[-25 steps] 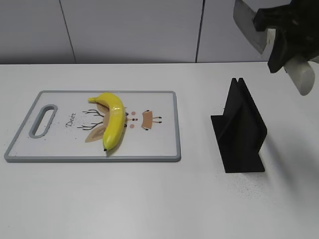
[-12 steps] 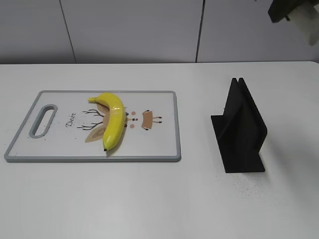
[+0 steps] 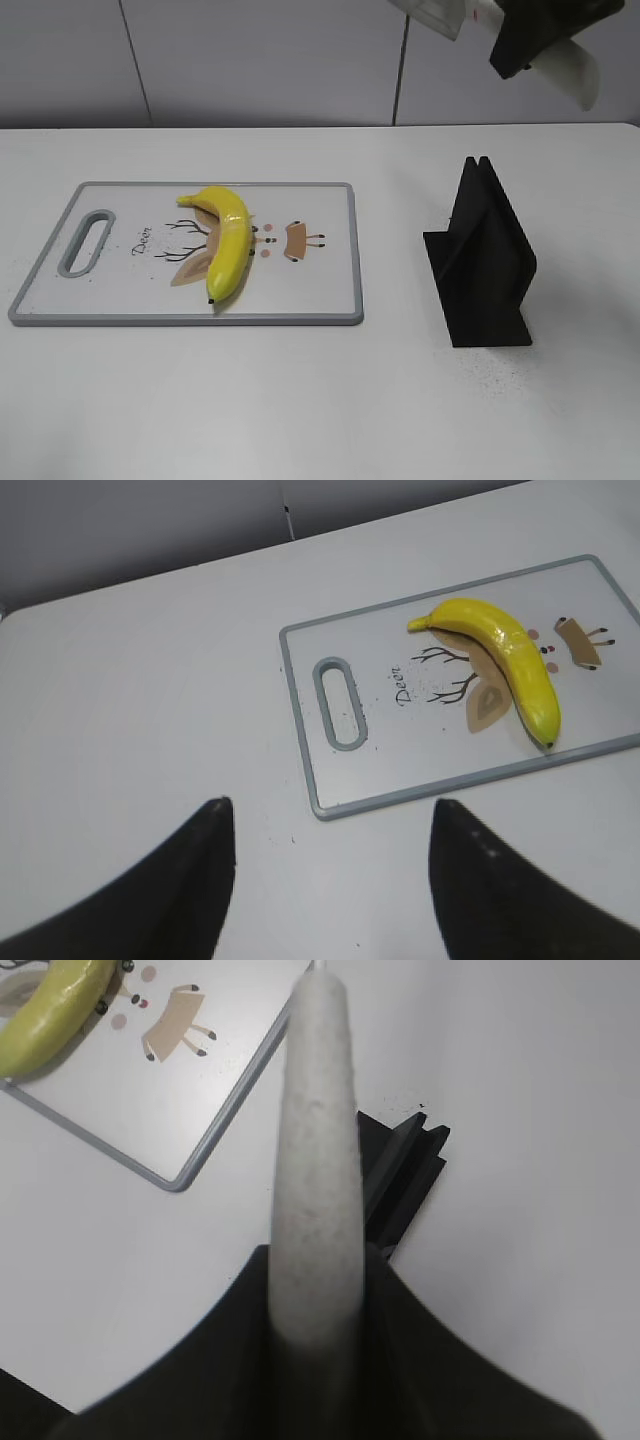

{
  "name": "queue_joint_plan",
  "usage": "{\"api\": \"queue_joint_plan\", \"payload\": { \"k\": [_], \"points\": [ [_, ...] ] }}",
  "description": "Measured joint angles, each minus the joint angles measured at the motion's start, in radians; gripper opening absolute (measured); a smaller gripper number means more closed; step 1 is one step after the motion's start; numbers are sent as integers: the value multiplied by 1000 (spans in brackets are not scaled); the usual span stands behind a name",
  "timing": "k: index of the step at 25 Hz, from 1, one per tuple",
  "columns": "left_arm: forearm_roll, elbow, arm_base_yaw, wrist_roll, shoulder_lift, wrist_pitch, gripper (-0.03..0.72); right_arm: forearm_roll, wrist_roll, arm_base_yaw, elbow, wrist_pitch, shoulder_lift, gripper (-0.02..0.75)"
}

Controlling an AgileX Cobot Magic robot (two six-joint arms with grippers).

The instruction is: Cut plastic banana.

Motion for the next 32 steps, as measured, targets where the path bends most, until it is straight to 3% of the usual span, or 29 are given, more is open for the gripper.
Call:
{"api": "queue_joint_plan", "payload": {
  "k": [11, 20, 27, 32],
  "points": [
    [-27, -279, -60, 268, 403, -13, 578, 67, -261, 0, -15, -1, 80, 160],
    [-159, -452, -61, 684, 649, 39, 578, 105, -521, 61, -110, 1, 175, 160],
    [-279, -571, -61, 909, 780, 49, 578, 122, -669, 96, -205, 0, 278, 160],
    [-437, -591, -62, 1105, 860, 50, 578, 122, -766, 96, -219, 0, 304, 160]
  ]
}}
